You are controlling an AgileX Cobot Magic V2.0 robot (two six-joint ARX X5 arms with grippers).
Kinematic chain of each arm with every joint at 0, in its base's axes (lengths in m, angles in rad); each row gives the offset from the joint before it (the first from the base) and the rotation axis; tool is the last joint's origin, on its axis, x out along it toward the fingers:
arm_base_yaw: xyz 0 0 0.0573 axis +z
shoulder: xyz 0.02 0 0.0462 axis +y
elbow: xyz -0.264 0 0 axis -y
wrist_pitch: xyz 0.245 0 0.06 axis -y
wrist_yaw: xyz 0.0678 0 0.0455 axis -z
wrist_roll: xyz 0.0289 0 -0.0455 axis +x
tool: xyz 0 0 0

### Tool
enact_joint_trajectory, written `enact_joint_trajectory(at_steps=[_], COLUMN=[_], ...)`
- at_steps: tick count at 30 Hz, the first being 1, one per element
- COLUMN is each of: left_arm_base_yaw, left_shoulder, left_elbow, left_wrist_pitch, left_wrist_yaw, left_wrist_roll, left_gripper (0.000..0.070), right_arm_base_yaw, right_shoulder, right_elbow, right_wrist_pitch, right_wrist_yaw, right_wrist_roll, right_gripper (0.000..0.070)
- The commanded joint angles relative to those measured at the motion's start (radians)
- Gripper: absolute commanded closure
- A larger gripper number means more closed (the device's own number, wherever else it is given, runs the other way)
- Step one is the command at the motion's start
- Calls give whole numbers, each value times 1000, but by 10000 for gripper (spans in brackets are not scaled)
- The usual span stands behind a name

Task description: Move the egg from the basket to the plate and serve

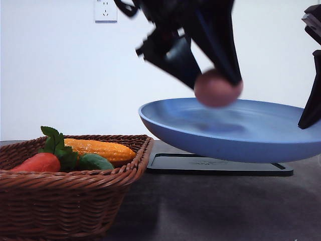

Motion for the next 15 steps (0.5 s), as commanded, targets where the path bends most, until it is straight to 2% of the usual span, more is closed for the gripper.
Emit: enact_joint_trajectory(at_steps=[1, 7, 10, 13, 15], left_arm_base_yaw=[-14, -14, -14, -14, -14], left_shoulder=[34, 73, 73, 73, 73], left_elbow=[16, 16, 16, 16, 17], left_wrist_pitch=[11, 12, 12, 12, 12], left_wrist_yaw=[0, -3, -3, -3, -3], left_wrist_roll=[0, 0, 0, -3, -23], left_gripper=[583, 569, 486, 359, 309], right_arm_base_yaw=[4, 6, 6, 6, 6], right_shoulder=[9, 9, 9, 9, 9], right_elbow=[4, 4, 4, 4, 4], right_wrist_pitch=[8, -3, -6, -13, -23], right_wrist_yaw=[-11, -17, -39, -50, -52], right_wrist_roll=[10, 9, 7, 7, 5], right_gripper=[700, 700, 700, 700, 700])
